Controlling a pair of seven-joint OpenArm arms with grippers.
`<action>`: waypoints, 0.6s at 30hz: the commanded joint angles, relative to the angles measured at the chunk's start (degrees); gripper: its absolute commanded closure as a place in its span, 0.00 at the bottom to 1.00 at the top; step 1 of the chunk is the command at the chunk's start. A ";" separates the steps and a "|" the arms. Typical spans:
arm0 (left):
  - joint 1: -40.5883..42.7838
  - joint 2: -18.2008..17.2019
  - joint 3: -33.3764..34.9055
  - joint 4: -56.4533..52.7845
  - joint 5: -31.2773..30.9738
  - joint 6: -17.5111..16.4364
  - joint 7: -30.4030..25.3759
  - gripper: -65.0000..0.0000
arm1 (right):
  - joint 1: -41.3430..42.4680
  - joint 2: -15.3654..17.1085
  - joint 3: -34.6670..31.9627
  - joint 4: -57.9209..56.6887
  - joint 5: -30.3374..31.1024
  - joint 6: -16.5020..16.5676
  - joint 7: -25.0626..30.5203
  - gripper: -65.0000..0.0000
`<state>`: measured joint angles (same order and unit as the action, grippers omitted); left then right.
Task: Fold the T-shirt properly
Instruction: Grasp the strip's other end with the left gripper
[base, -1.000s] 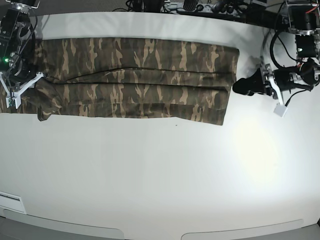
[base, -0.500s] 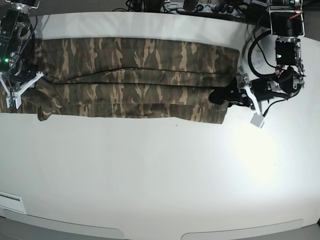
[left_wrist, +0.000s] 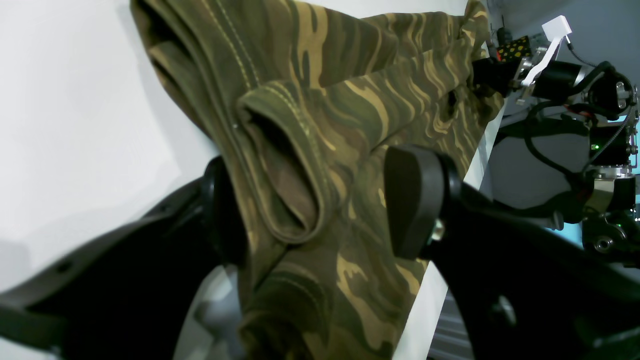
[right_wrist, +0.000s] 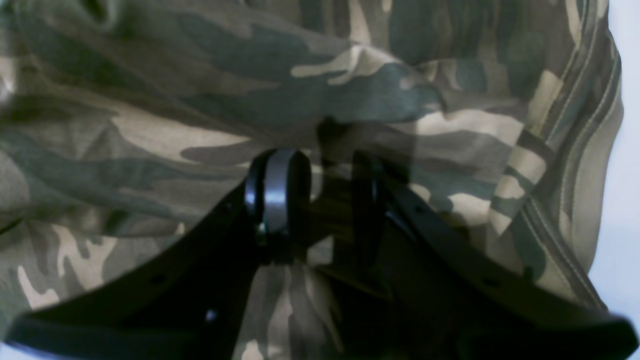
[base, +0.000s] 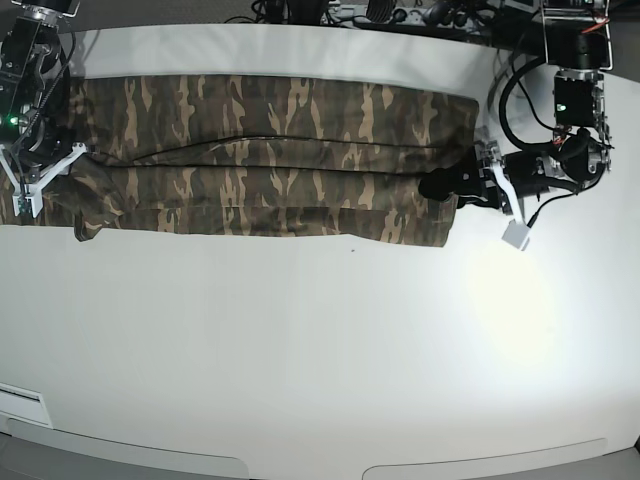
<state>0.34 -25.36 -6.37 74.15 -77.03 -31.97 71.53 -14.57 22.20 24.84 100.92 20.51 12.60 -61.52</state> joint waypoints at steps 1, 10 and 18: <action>2.05 0.15 1.29 -1.03 3.98 3.23 5.64 0.35 | 0.31 1.01 0.28 0.90 -0.66 0.00 -0.02 0.67; 2.01 2.14 2.71 -1.03 5.77 3.37 5.18 0.77 | 0.31 1.01 0.28 1.07 -0.61 -0.02 -0.02 0.67; 1.14 2.03 2.45 -1.03 6.56 3.30 4.72 1.00 | 0.28 1.01 0.28 2.60 -0.55 0.04 -0.02 0.67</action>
<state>-0.03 -24.12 -5.04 74.63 -73.89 -31.92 71.61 -14.63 22.17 24.84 102.41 19.97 12.62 -62.02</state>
